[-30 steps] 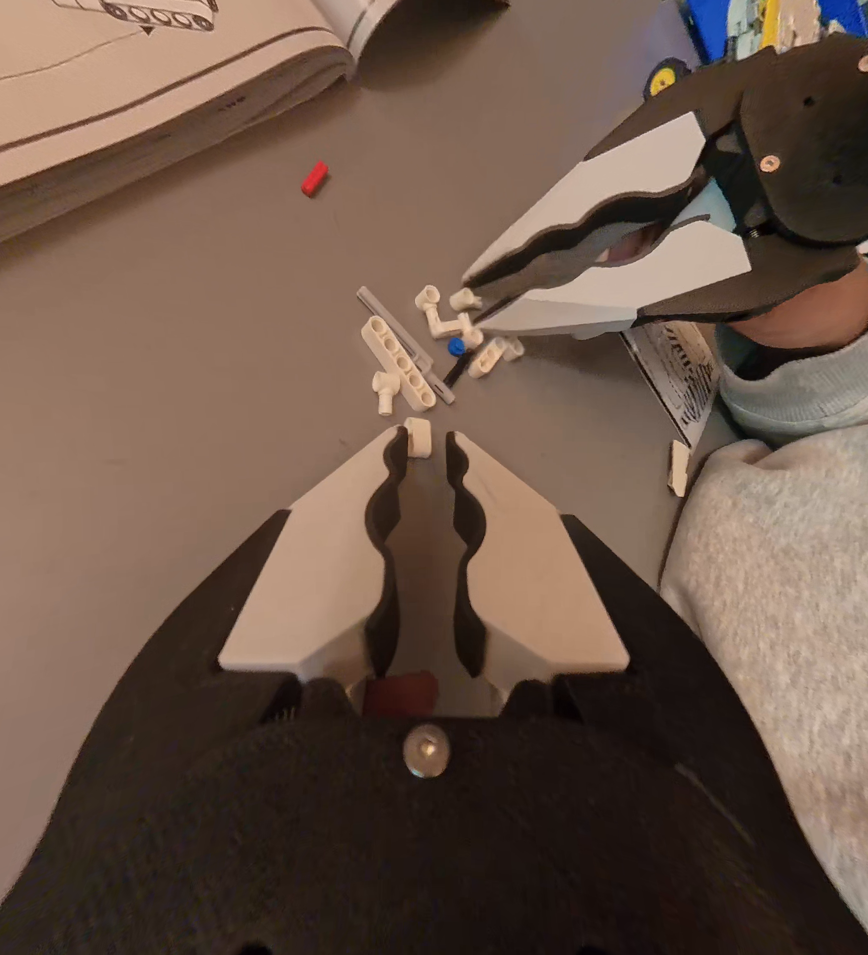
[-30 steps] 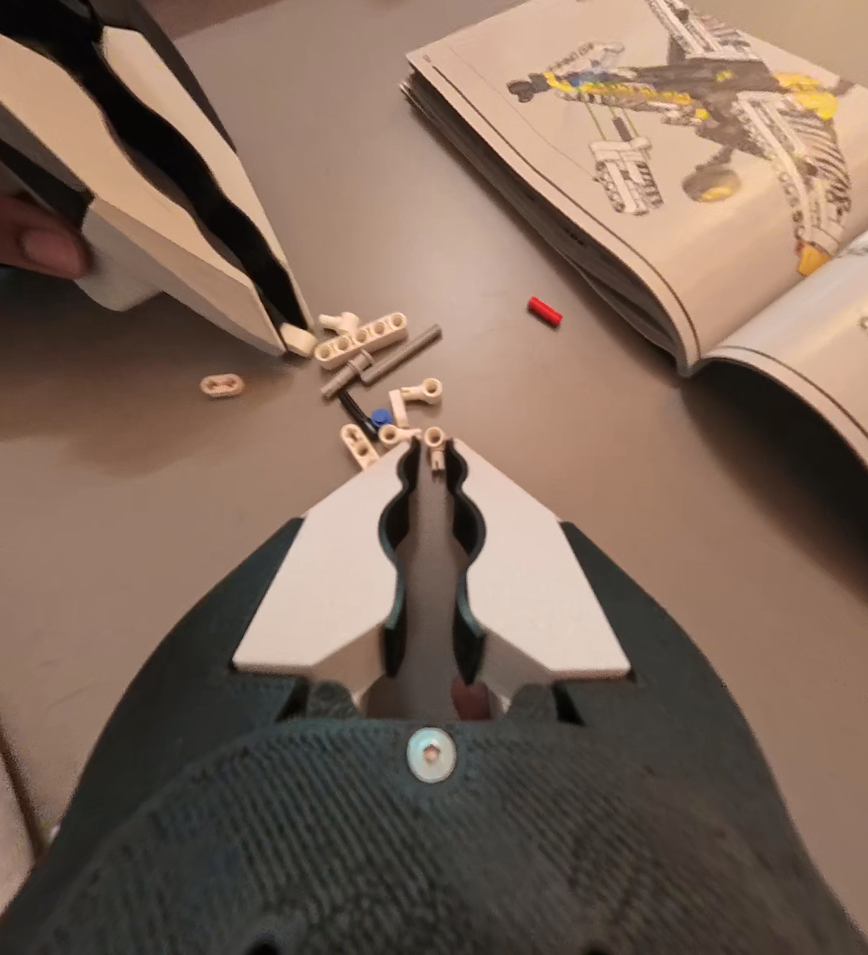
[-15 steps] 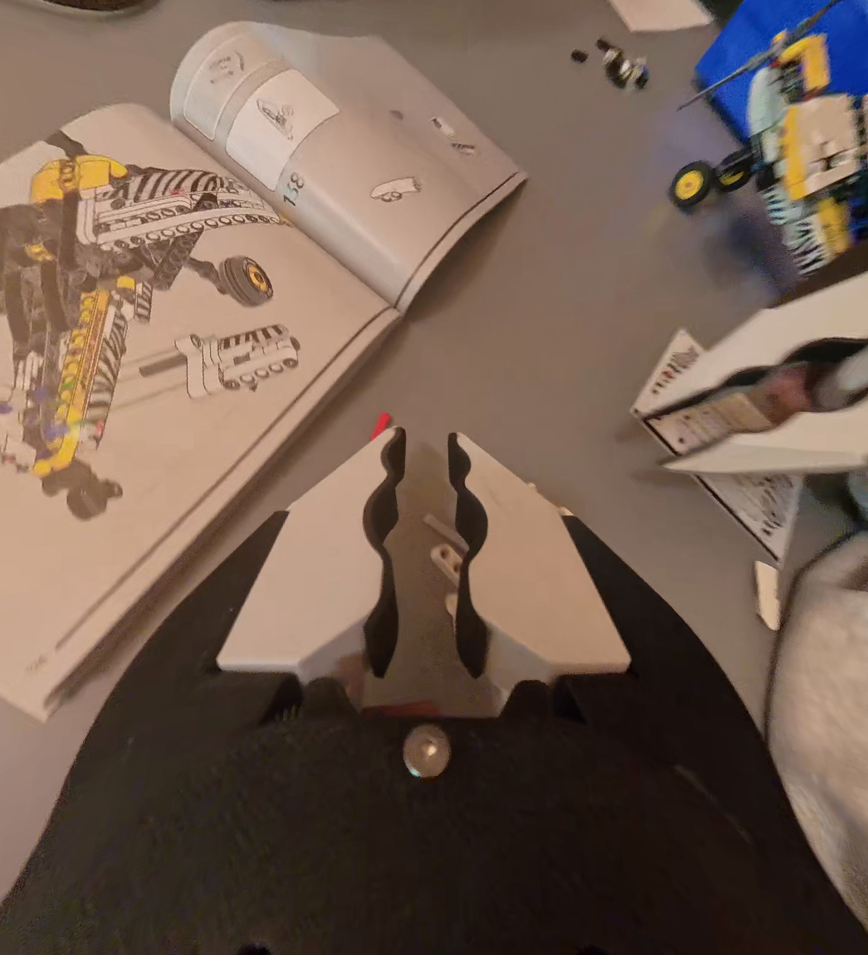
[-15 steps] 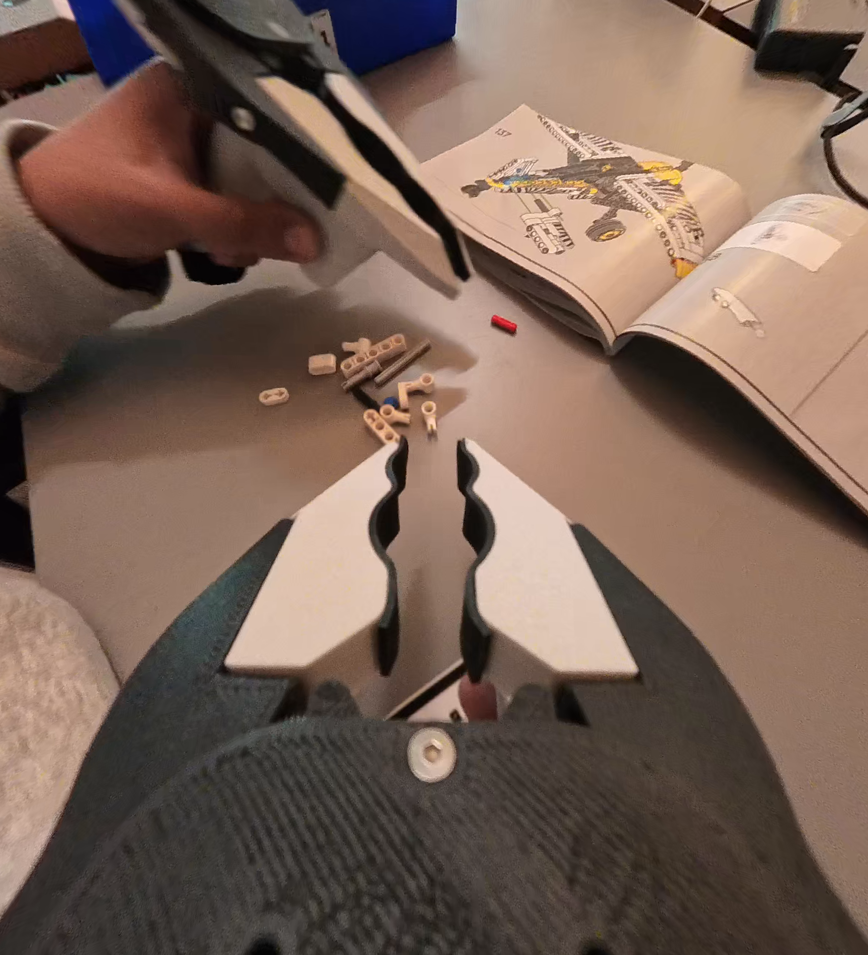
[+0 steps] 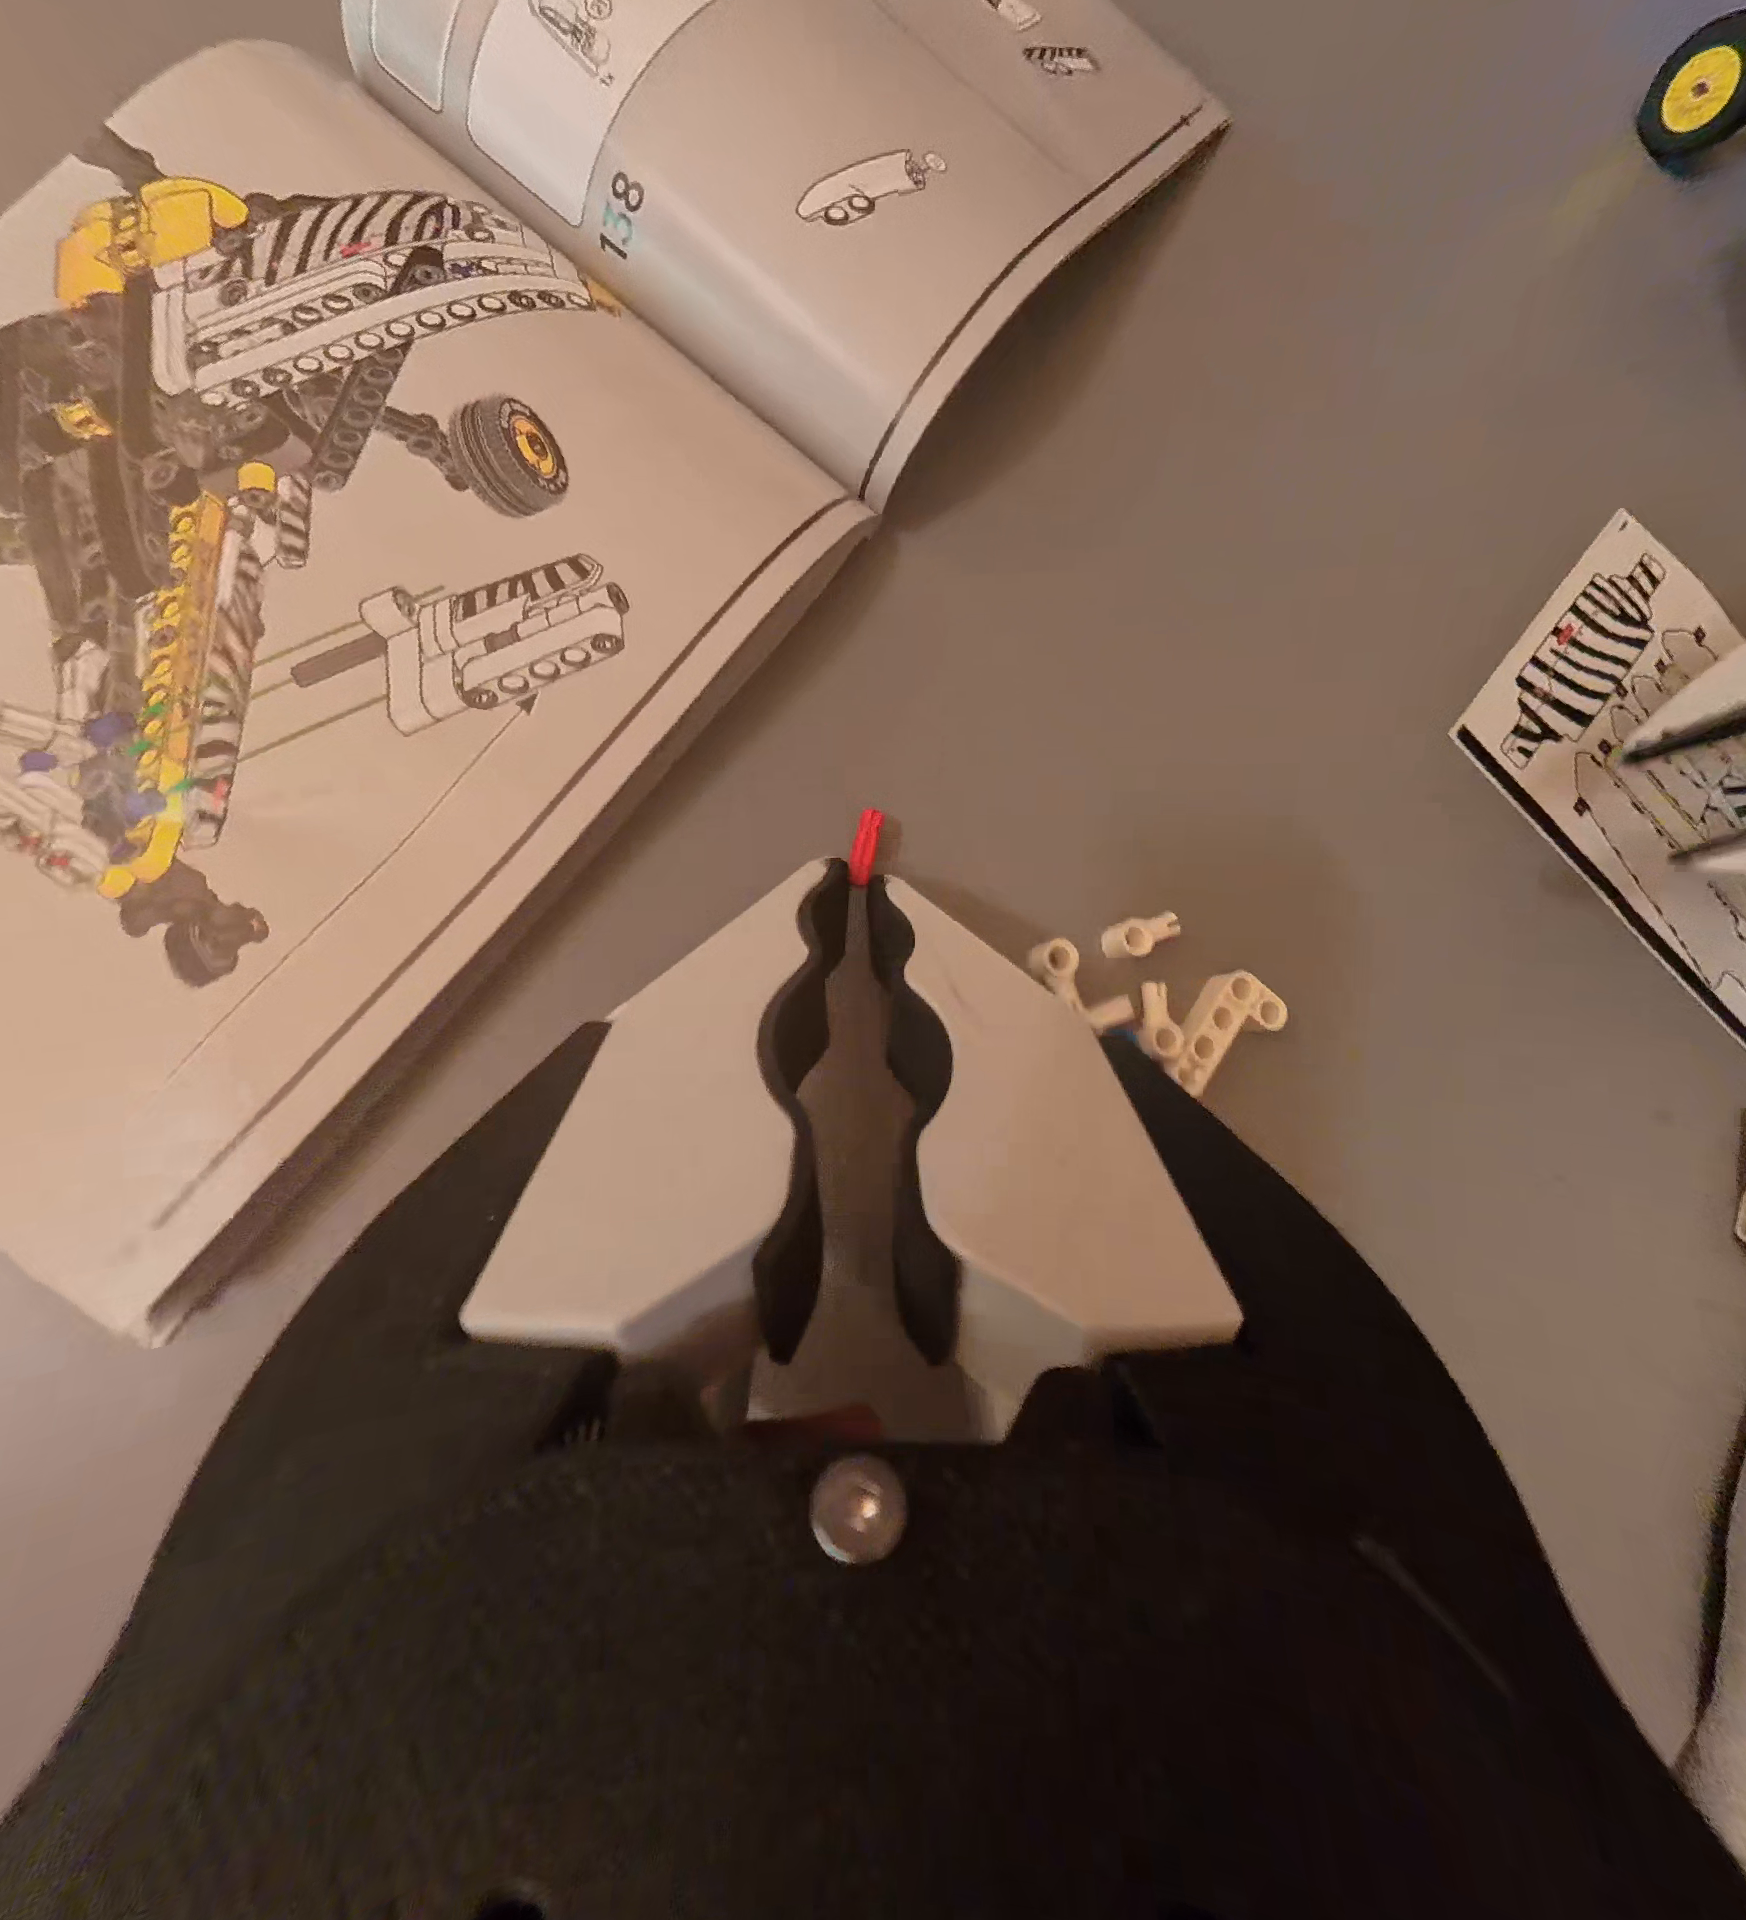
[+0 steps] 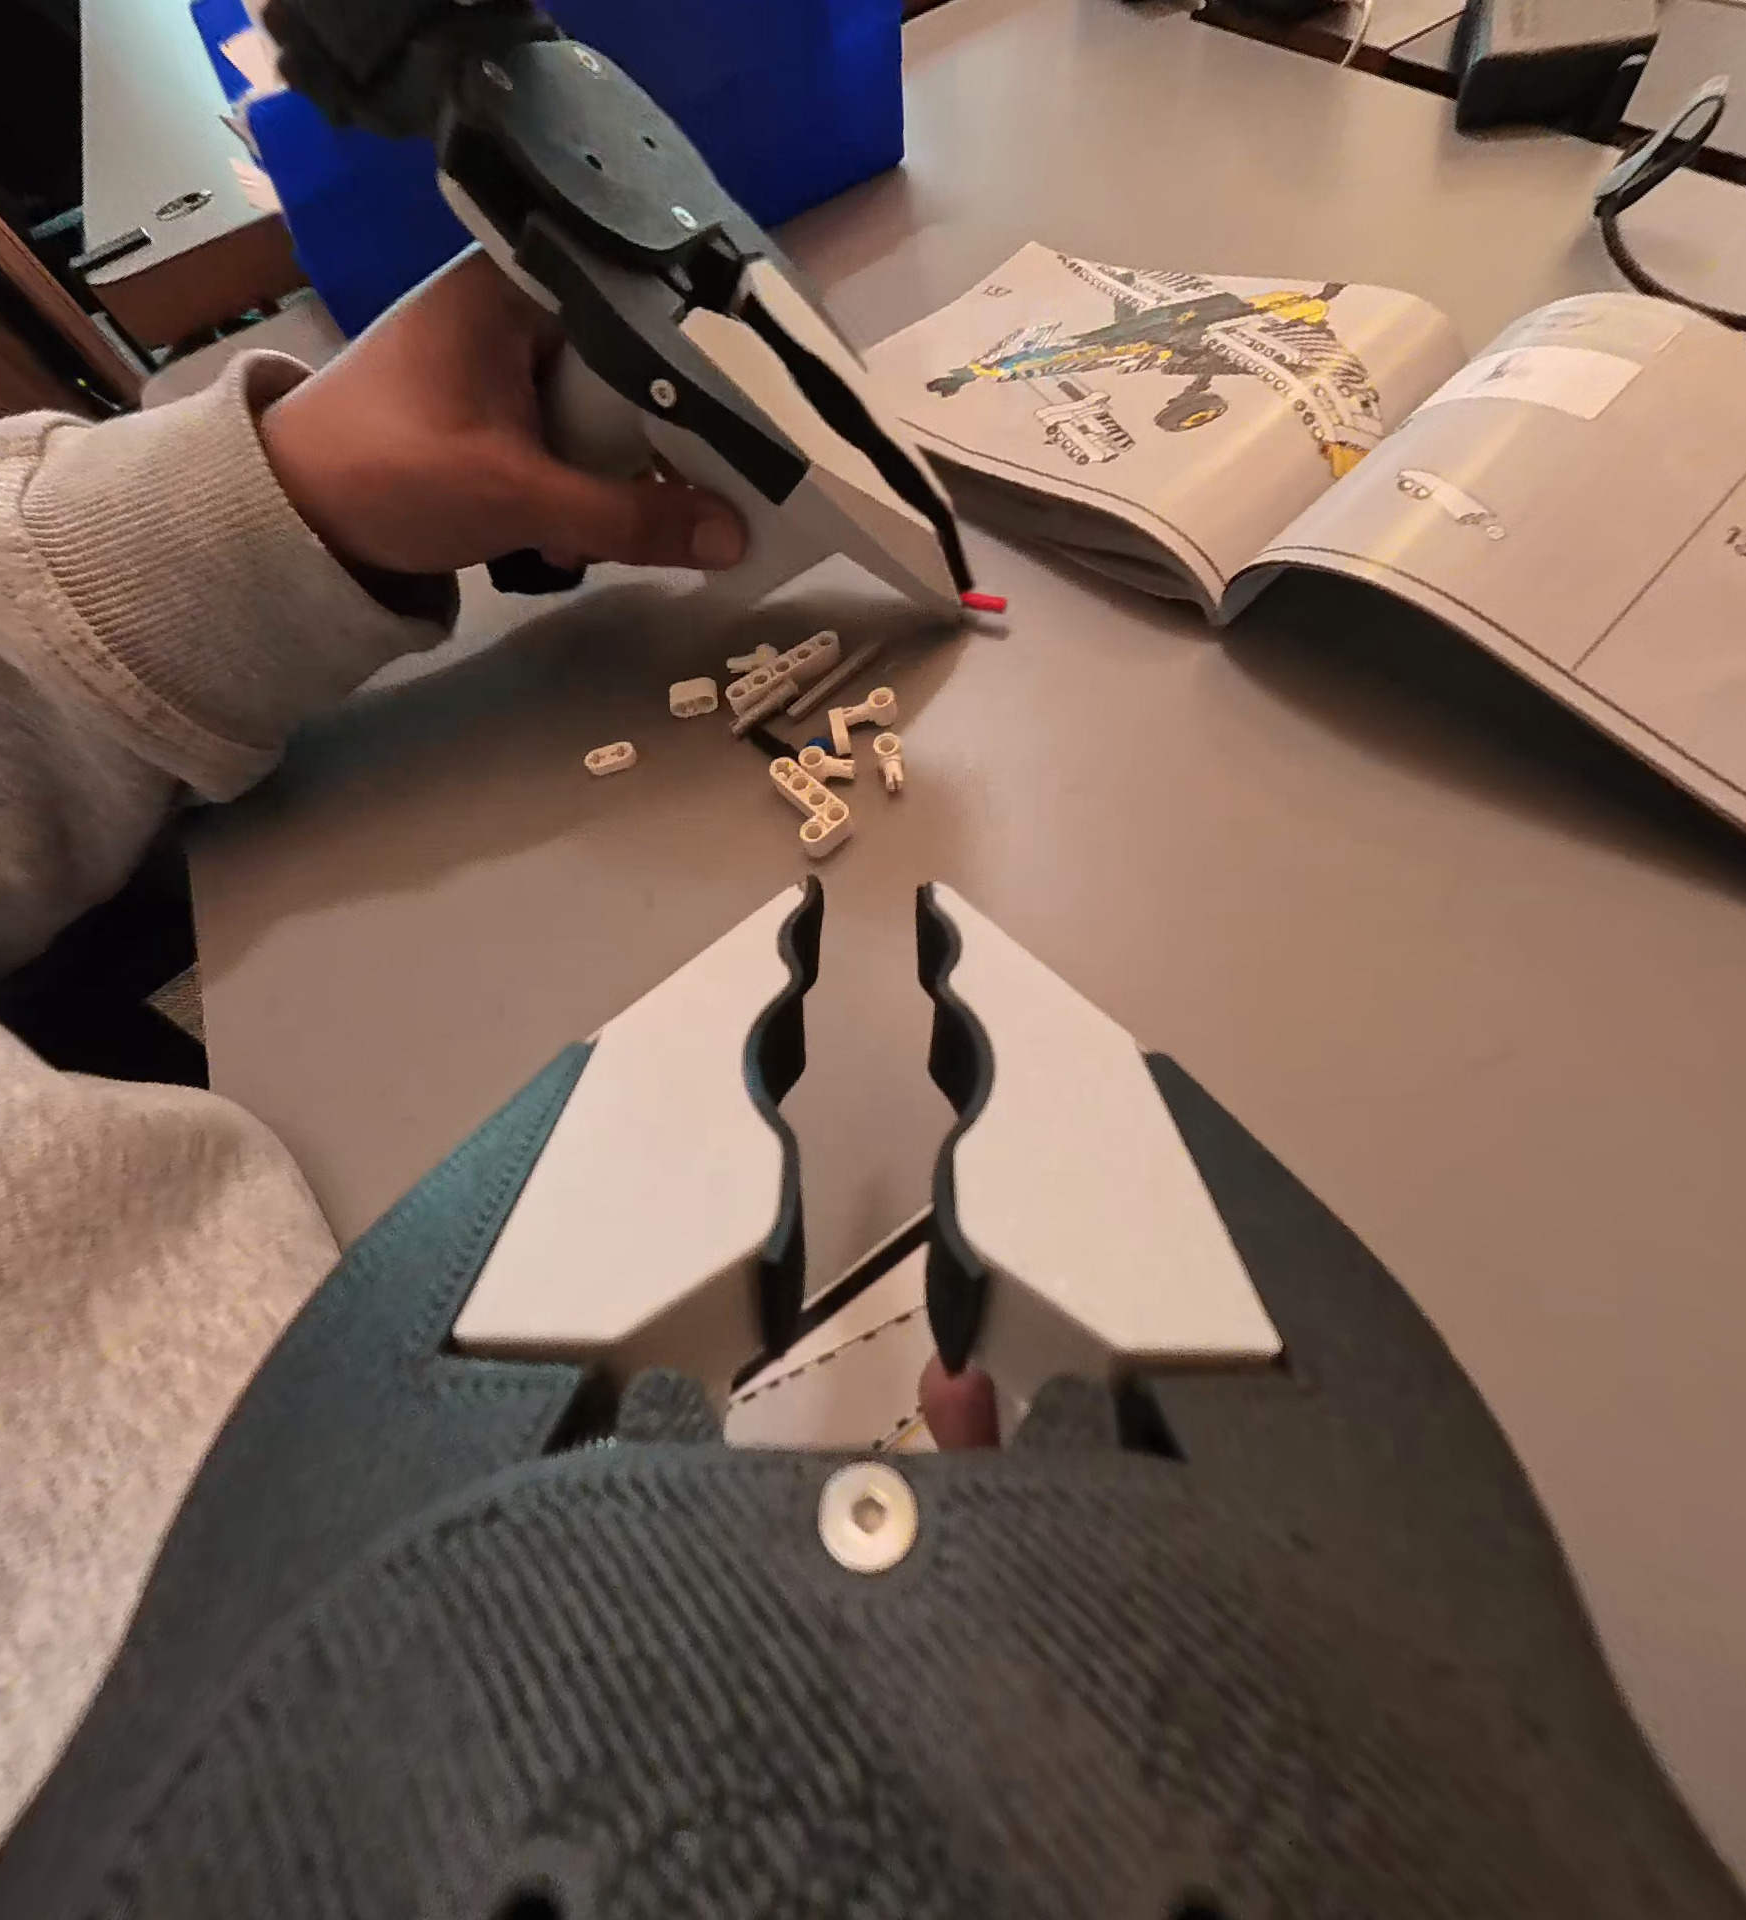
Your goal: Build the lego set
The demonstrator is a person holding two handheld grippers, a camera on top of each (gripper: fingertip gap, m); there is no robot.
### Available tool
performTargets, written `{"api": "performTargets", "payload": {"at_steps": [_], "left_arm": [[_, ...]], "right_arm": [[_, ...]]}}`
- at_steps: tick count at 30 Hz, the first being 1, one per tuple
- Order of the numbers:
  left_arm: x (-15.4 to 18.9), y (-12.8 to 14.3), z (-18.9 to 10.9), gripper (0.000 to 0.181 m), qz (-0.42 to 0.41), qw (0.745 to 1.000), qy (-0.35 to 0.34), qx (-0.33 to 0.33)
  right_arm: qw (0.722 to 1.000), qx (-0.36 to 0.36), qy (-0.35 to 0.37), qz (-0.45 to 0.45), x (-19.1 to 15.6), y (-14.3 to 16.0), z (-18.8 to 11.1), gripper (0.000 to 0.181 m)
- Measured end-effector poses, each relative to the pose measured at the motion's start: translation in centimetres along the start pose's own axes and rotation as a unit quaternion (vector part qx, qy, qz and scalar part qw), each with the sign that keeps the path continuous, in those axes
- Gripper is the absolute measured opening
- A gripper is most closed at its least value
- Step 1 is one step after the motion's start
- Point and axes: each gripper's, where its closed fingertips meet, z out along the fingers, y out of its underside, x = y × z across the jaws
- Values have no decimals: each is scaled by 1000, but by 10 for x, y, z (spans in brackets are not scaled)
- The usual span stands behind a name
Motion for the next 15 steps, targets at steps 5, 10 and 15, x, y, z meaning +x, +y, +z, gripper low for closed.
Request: {"api": "performTargets", "payload": {"at_steps": [5,10,15], "left_arm": [[19,17,-33,3,8,1000,-3,23],[40,33,-42,3,14,1000,8,17],[49,40,-27,3,22,1000,18,-5]], "right_arm": [[1000,8,17,-12,3,0,-10,16],[1000,21,-4,4,-4,1,-9,14],[1000,19,-4,-12,-10,-2,-10,14]]}}
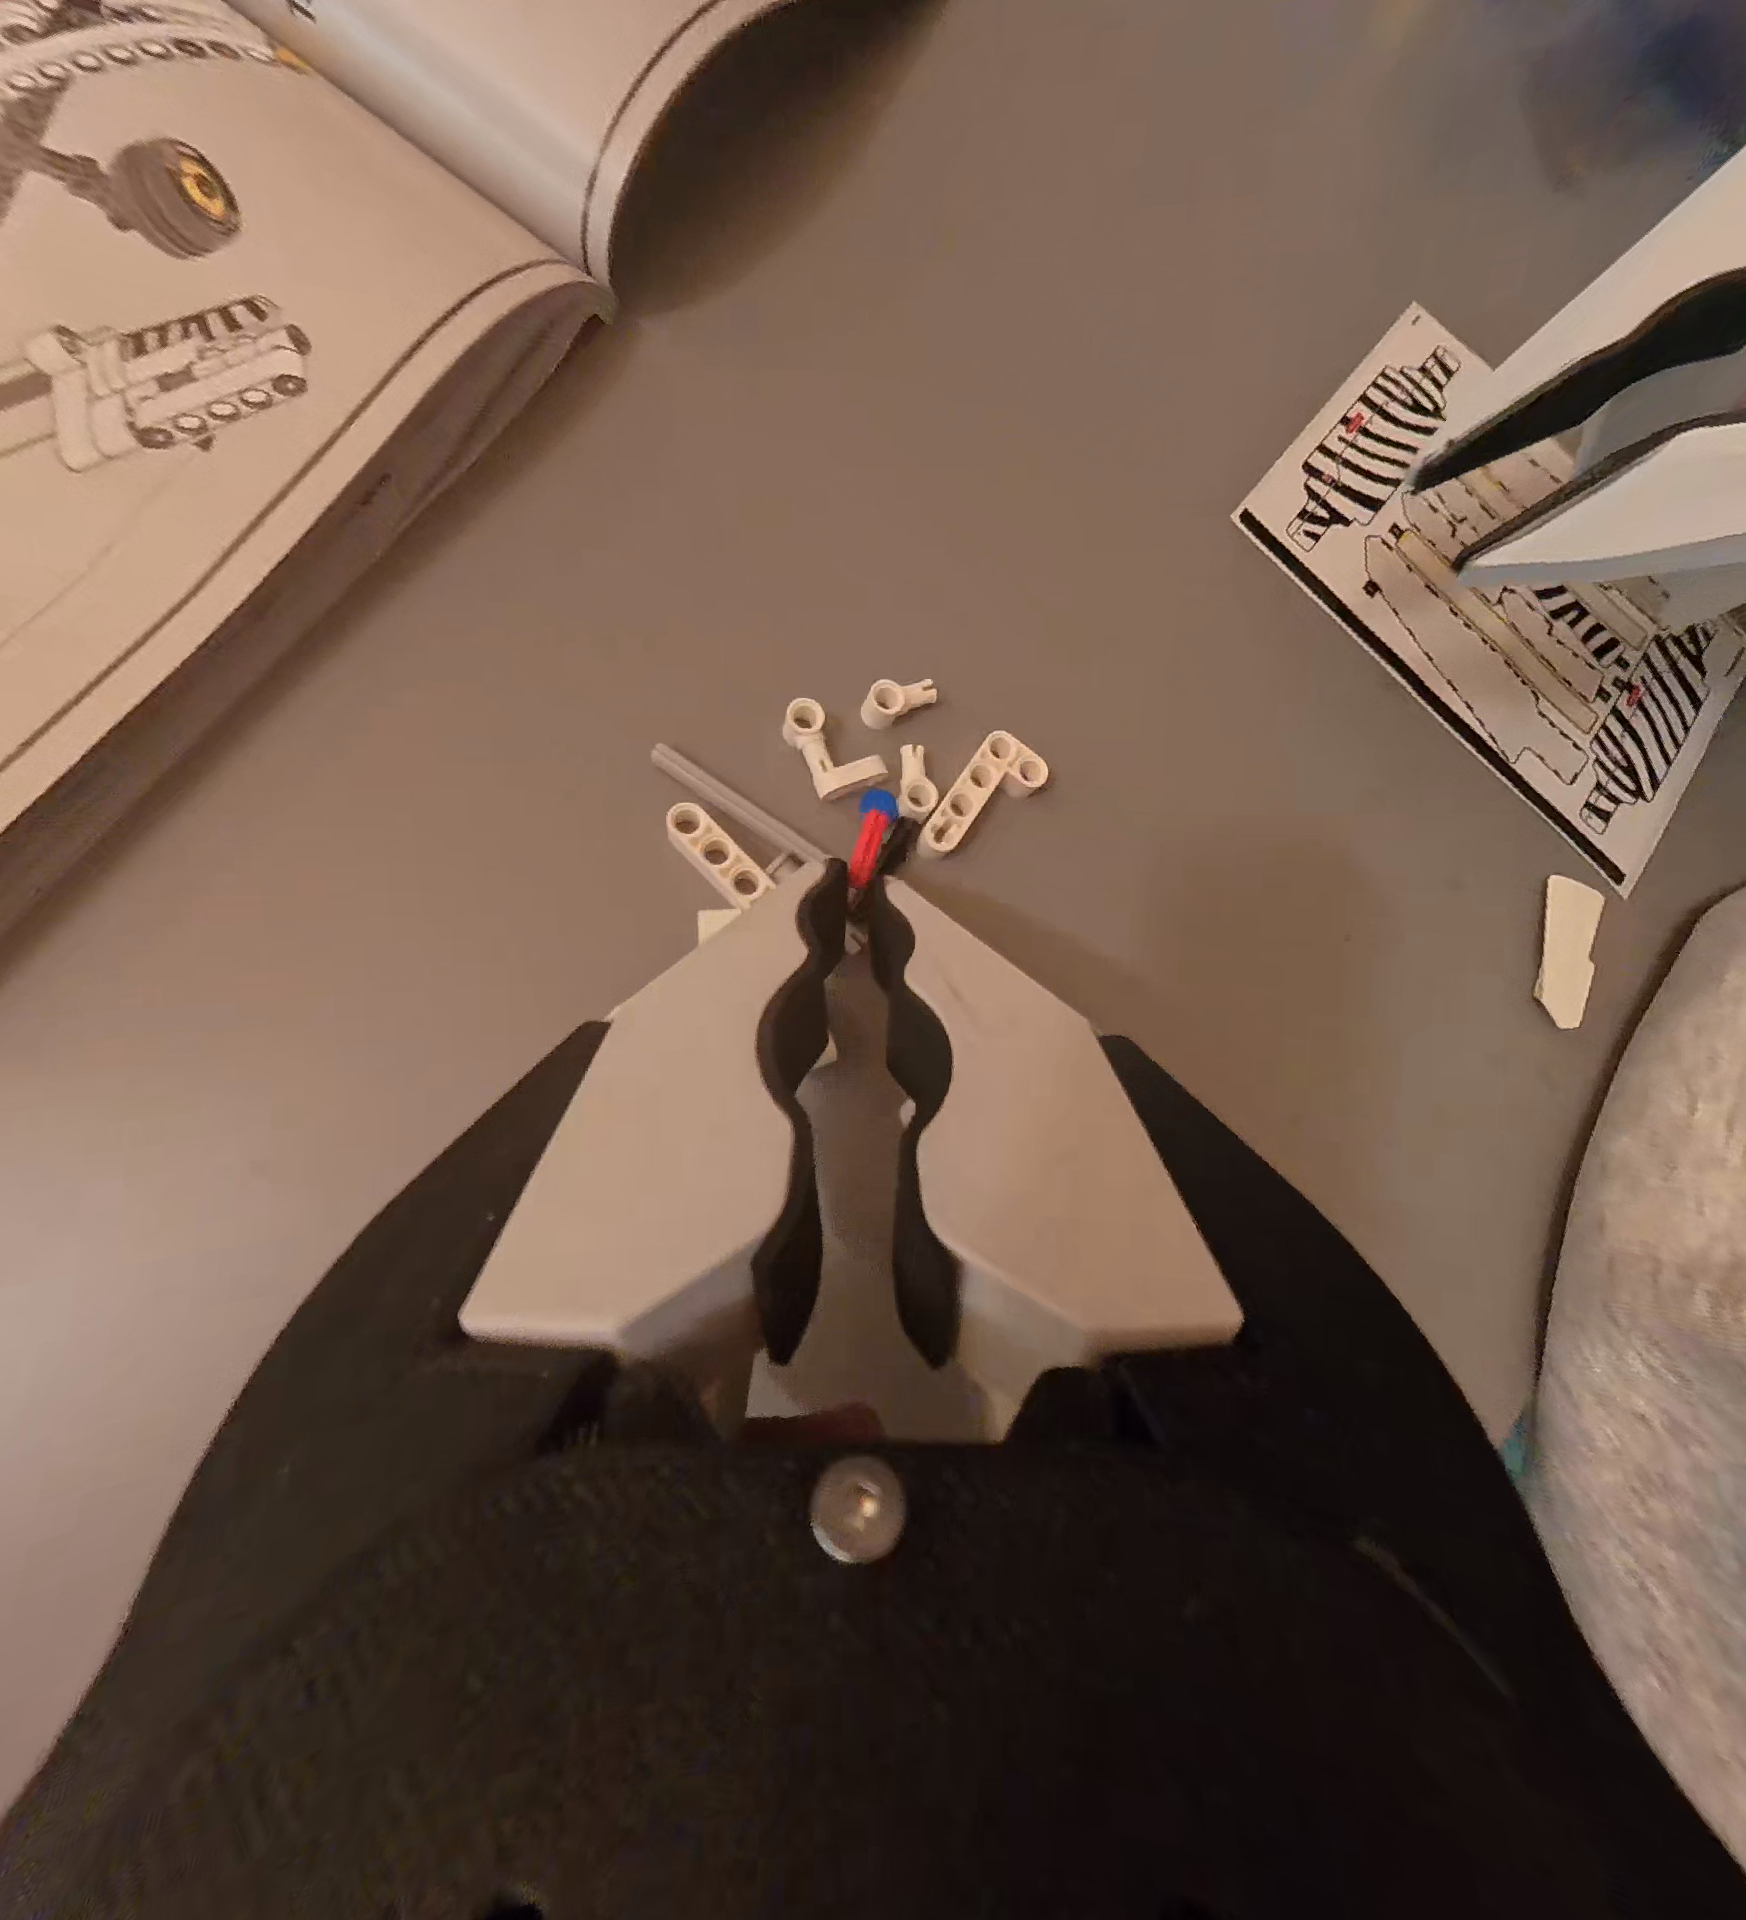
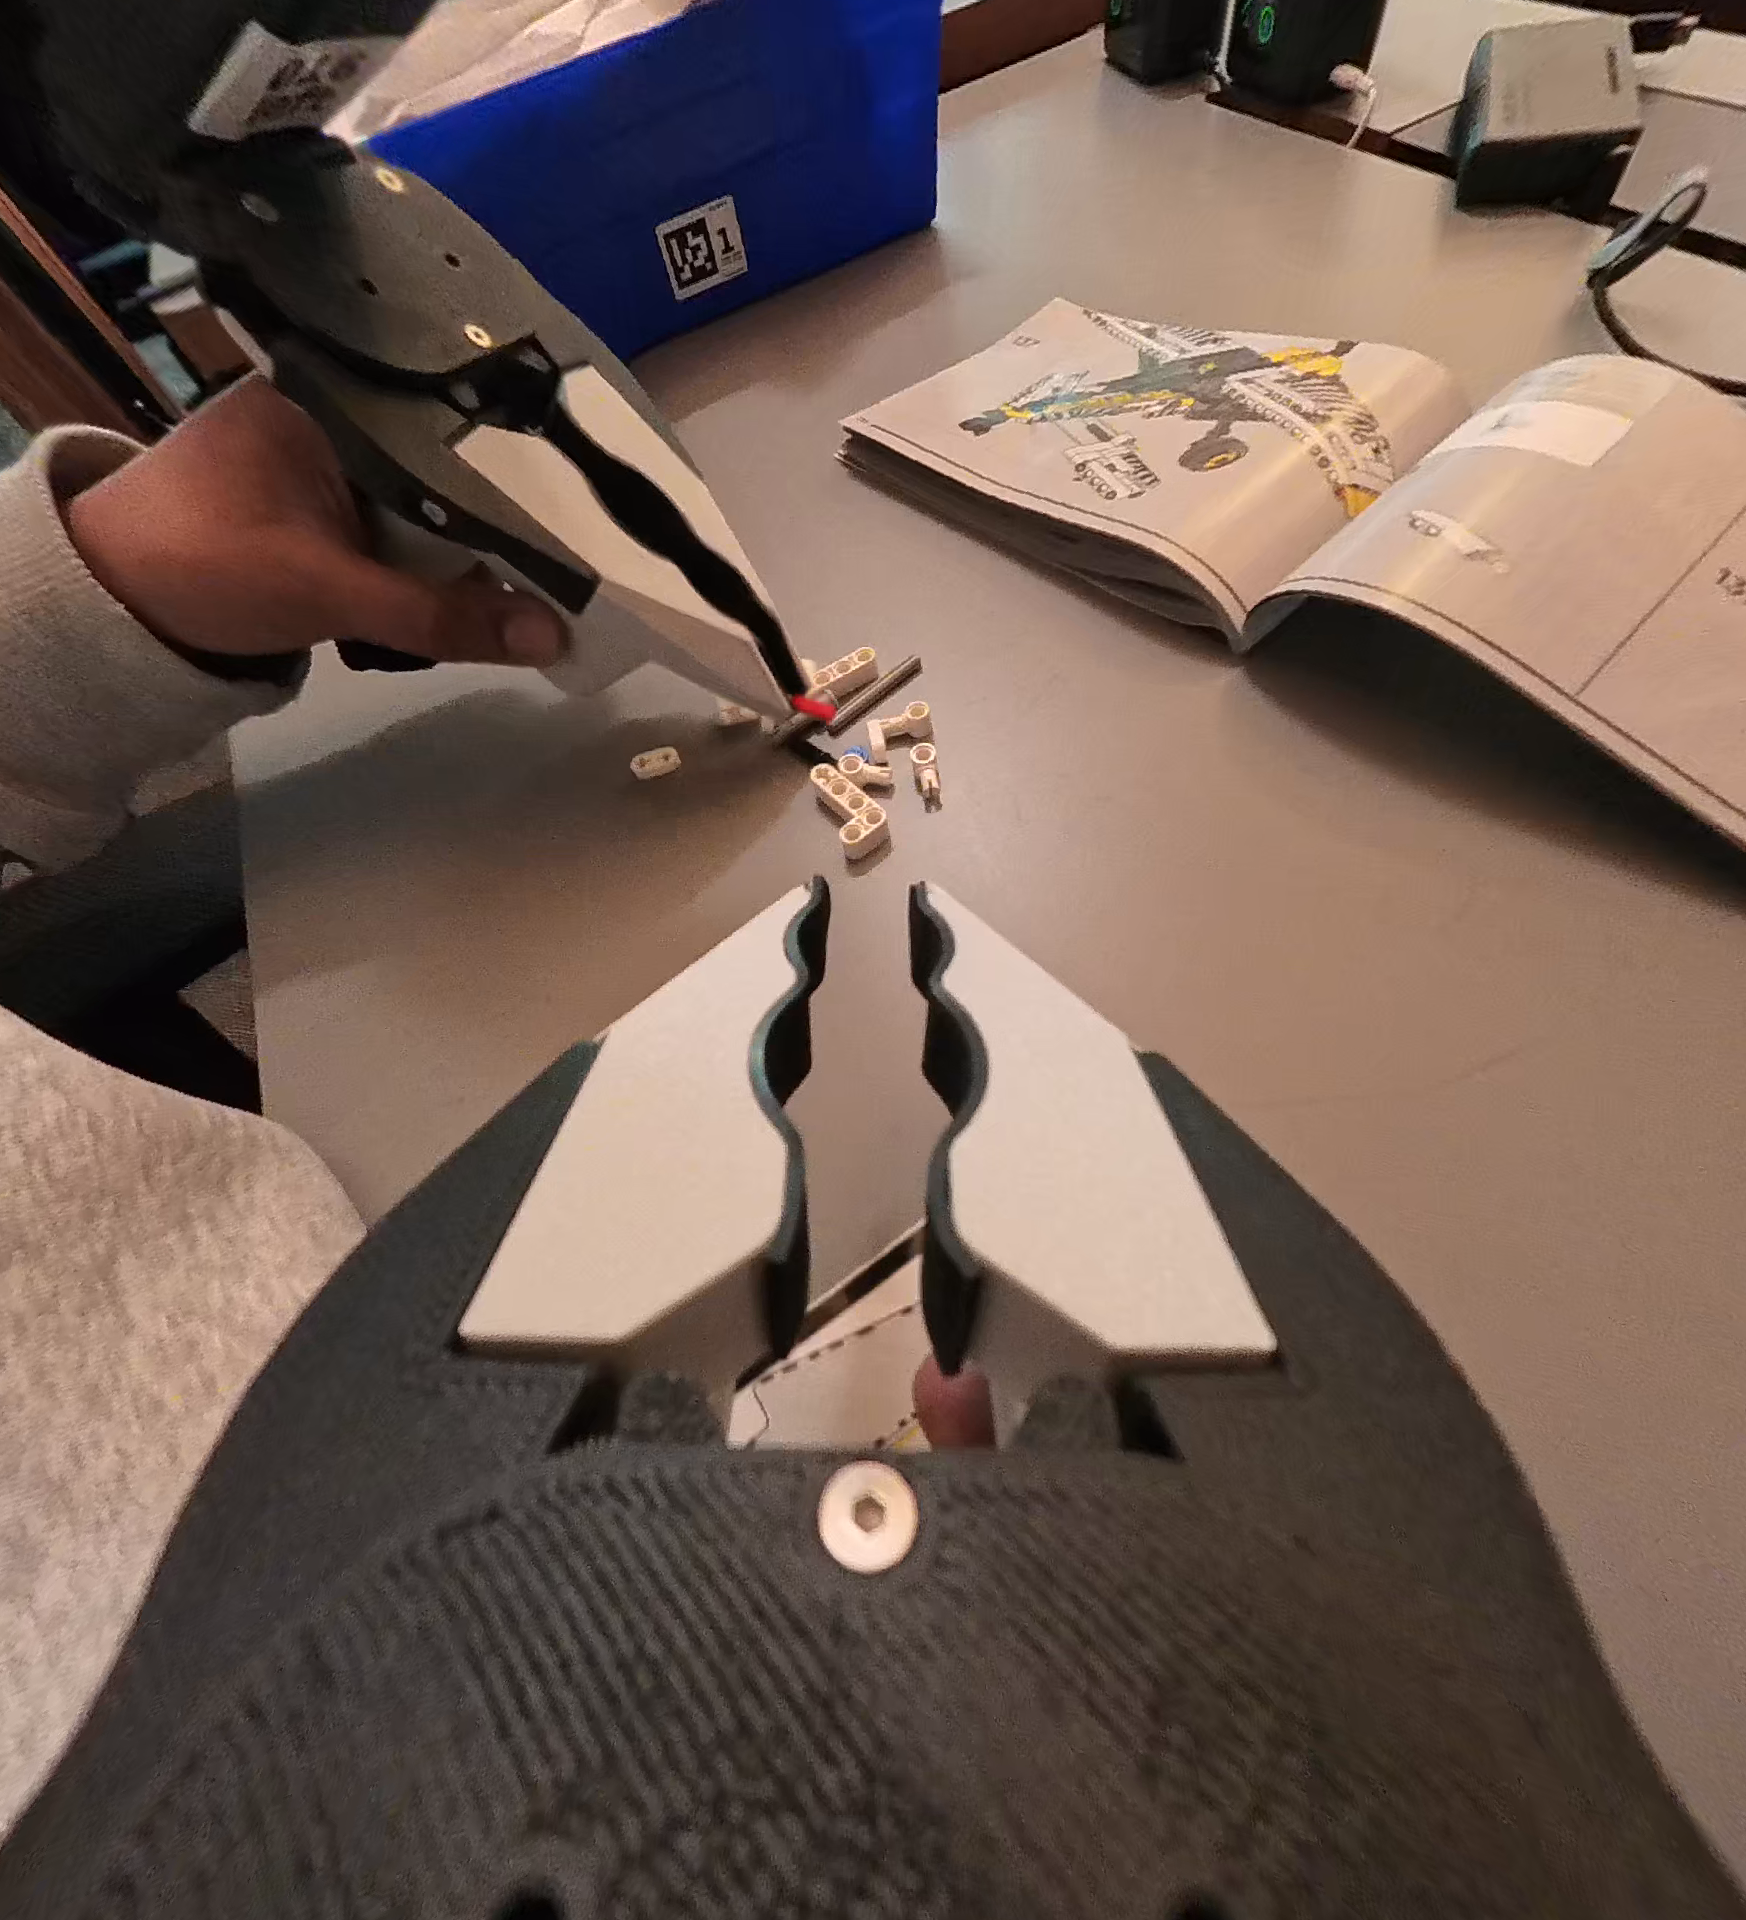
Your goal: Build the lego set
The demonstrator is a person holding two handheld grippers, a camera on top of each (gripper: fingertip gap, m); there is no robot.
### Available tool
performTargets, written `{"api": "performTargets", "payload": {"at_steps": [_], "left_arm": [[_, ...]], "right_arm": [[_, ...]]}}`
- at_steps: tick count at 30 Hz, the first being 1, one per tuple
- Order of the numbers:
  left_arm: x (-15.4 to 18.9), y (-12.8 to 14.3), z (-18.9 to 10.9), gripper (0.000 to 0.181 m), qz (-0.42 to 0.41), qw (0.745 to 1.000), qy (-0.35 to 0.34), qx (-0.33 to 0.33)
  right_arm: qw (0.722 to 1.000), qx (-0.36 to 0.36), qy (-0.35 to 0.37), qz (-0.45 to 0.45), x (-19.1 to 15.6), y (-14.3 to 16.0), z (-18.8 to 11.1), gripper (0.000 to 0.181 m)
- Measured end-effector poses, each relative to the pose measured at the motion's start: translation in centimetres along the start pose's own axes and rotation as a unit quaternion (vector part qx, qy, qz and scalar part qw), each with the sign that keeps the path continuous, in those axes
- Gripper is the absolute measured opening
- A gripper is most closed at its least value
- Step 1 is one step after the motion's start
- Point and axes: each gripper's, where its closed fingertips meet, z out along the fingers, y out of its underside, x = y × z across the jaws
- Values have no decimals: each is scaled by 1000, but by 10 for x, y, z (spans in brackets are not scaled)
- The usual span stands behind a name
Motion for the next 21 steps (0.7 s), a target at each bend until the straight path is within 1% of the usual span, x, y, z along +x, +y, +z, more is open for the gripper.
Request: {"api": "performTargets", "payload": {"at_steps": [2,4,9,13,16,17,20,21], "left_arm": [[-1,0,3,4,1,1000,-6,-3],[-3,-1,3,8,-1,1000,-14,-6],[-4,2,-12,11,-16,999,-28,-4],[6,19,-23,13,-33,999,-21,-15],[12,33,-24,27,-36,999,-30,-26],[14,37,-24,29,-32,998,-33,-31],[15,44,-22,28,-23,998,-51,-41],[14,44,-22,20,-20,997,-57,-40]], "right_arm": [[1000,0,12,-11,1,0,-4,14],[1000,2,19,-12,1,0,-8,14],[1000,13,17,4,1,2,-16,14],[1000,16,17,6,0,4,-18,14],[1000,16,13,7,-2,5,-18,15],[1000,16,11,7,-3,5,-18,15],[1000,16,8,4,-6,5,-18,15],[1000,16,7,2,-6,5,-18,15]]}}
